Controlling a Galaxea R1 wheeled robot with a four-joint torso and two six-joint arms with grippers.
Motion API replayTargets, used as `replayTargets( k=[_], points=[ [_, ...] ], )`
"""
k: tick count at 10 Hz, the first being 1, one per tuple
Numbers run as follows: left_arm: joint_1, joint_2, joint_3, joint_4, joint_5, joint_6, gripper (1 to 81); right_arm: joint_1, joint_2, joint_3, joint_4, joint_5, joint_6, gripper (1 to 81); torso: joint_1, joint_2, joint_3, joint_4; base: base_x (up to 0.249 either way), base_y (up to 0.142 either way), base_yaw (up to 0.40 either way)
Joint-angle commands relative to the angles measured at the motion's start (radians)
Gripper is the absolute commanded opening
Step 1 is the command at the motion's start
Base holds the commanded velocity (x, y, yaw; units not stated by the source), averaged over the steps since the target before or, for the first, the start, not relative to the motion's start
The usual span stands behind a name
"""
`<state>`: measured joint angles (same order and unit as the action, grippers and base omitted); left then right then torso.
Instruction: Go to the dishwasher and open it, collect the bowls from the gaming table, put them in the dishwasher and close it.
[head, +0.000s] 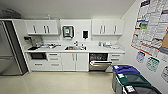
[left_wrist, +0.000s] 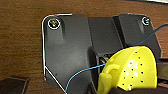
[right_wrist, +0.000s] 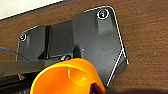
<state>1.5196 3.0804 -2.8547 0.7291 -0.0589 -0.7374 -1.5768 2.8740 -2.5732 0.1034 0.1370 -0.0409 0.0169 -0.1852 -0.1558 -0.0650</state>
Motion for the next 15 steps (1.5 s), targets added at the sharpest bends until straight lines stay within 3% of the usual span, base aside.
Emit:
replayTargets(
  k=[1,15],
  points=[
    [-0.051,0.002,-0.003,-0.005,0.039,-0.002,1.0,0.045,-0.013,0.001,-0.007,-0.05,-0.004,1.0,0.0,0.0,0.0,0.0,0.16,0.0,0.0],
    [-0.049,0.002,-0.003,-0.002,0.041,-0.002,1.0,0.046,-0.01,-0.001,-0.008,-0.05,-0.005,1.0,0.001,0.0,0.0,0.0,0.147,0.0,0.0]
  ],
)
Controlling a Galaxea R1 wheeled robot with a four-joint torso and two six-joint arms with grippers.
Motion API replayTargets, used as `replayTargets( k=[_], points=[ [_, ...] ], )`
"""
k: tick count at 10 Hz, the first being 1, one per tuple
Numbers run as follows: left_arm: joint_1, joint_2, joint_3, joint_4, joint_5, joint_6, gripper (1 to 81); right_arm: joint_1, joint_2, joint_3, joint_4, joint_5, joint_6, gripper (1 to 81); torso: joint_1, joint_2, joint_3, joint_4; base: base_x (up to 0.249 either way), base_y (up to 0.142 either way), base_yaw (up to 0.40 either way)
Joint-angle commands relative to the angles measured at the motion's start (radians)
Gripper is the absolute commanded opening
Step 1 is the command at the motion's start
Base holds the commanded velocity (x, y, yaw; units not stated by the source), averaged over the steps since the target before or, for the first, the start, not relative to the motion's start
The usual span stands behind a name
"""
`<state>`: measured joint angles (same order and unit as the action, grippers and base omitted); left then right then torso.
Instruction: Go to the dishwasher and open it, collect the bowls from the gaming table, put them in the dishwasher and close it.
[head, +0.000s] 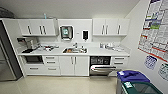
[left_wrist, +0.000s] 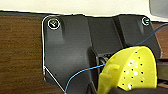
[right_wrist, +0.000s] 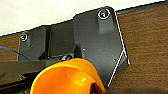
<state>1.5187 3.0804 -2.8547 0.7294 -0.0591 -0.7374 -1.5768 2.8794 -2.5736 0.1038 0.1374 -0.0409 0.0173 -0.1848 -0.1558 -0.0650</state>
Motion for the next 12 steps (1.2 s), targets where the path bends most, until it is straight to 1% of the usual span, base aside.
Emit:
replayTargets(
  k=[1,12],
  points=[
    [-0.048,0.002,-0.003,-0.002,0.041,-0.002,1.0,0.045,-0.015,0.0,-0.009,-0.05,-0.005,1.0,0.0,0.0,0.0,0.0,0.111,0.0,0.0],
    [-0.048,-0.002,-0.003,-0.008,0.039,-0.002,1.0,0.045,-0.012,0.0,-0.009,-0.05,-0.005,1.0,-0.001,-0.001,0.0,0.0,0.105,0.0,0.0]
  ],
)
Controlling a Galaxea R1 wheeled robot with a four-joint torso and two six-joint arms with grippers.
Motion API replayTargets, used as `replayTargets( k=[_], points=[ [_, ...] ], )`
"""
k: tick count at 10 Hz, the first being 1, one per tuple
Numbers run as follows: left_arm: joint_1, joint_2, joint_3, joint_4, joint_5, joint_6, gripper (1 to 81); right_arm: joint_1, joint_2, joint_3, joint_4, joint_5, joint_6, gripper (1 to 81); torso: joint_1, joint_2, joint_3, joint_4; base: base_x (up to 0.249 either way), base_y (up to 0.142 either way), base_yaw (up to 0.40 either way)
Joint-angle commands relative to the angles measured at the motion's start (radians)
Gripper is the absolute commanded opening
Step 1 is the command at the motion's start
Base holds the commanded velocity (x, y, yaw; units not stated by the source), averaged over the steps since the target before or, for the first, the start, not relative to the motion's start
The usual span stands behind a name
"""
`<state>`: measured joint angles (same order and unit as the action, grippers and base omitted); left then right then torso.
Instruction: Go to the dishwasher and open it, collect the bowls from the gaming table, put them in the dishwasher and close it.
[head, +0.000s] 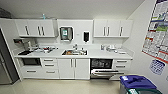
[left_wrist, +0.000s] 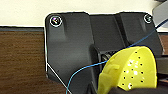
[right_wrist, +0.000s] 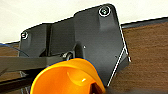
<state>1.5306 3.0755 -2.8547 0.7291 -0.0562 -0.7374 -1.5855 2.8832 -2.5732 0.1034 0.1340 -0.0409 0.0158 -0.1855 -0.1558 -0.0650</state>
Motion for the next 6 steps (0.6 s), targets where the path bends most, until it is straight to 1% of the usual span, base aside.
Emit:
replayTargets(
  k=[1,6],
  points=[
    [-0.06,0.003,-0.003,-0.008,0.036,-0.002,1.0,0.054,-0.016,-0.001,-0.008,-0.047,-0.005,1.0,0.0,0.0,0.0,0.0,0.135,0.0,0.0],
    [-0.059,0.003,-0.003,-0.008,0.036,-0.002,1.0,0.054,-0.016,-0.001,-0.007,-0.047,-0.004,1.0,0.0,0.0,0.0,0.0,0.135,0.0,0.0]
  ],
)
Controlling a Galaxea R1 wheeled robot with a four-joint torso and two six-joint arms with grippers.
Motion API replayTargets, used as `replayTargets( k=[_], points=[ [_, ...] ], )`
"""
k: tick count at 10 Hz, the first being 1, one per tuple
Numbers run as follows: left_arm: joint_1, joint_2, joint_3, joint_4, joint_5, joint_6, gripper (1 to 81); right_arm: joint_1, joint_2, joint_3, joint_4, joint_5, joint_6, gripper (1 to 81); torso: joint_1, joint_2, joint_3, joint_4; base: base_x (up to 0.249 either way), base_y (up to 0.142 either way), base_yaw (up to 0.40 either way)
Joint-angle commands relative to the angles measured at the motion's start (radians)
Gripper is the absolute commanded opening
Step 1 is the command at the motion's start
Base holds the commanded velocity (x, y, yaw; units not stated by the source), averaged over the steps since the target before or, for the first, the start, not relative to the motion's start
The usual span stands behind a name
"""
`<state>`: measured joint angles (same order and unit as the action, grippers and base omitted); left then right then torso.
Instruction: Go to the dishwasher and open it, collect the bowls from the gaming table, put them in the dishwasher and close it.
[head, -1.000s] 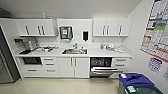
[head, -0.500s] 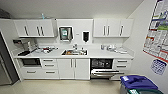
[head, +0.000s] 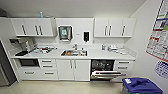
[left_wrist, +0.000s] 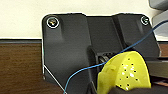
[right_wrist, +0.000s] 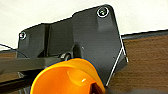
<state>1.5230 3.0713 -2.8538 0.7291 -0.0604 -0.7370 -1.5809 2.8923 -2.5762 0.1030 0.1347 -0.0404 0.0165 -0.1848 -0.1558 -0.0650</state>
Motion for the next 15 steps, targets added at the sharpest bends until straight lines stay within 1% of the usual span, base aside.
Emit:
replayTargets(
  k=[1,4,15],
  points=[
    [-0.051,0.008,-0.004,-0.008,0.04,-0.002,1.0,0.049,-0.025,0.002,-0.006,-0.047,-0.004,1.0,0.0,0.0,0.0,0.0,0.135,0.0,0.0],
    [-0.049,0.008,-0.004,-0.008,0.04,-0.002,1.0,0.047,-0.025,0.002,-0.006,-0.047,-0.004,1.0,0.0,0.0,0.0,0.0,0.135,0.0,0.0],
    [-0.048,0.006,-0.004,-0.005,0.042,-0.002,1.0,0.049,-0.023,-0.001,-0.006,-0.047,-0.004,1.0,0.0,0.0,0.0,0.0,0.14,-0.076,0.0]
  ],
)
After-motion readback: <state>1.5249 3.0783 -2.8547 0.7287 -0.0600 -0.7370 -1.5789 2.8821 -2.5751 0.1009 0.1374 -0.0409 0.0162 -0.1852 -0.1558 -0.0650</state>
